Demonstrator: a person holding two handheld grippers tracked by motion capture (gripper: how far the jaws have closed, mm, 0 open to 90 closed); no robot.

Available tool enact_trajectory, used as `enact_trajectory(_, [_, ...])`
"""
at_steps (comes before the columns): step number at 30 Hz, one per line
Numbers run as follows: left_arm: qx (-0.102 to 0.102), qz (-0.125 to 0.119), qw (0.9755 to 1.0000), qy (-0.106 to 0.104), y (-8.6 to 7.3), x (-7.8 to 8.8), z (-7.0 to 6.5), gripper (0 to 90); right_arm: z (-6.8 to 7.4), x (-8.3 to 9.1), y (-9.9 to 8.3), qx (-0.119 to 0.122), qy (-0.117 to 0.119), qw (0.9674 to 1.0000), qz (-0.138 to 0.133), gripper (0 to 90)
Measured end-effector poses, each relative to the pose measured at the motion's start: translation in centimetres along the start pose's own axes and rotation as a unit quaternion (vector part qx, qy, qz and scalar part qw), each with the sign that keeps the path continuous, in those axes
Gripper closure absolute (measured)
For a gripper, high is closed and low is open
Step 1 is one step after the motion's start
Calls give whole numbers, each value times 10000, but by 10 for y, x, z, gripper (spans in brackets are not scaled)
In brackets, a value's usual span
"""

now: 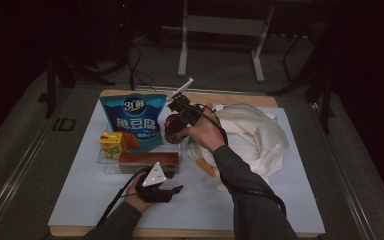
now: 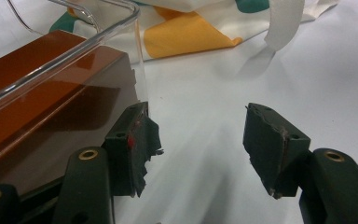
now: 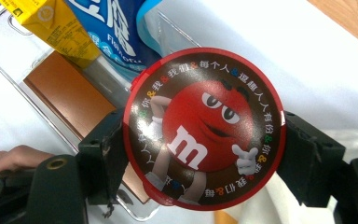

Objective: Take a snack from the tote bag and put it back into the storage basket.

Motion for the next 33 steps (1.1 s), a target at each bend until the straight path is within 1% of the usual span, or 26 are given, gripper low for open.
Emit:
enact_trajectory(14, [-6, 3, 10000, -2, 0, 0, 0, 416, 5, -13, 1, -22, 19, 10000, 41, 255])
enact_trajectory(33, [-12, -4, 10000, -6, 0, 0, 0, 416, 4, -28, -2, -177, 30, 9998, 62, 255])
Point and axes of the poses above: each handheld gripper's, and its own axes: x roughly backward along the jaws, y roughly out of its top, z roughly to its left, the point moved 3 cm from there along -x, roughly forward along the jaws, and after that the axes turned 11 degrees about x, right-handed, at the moved point
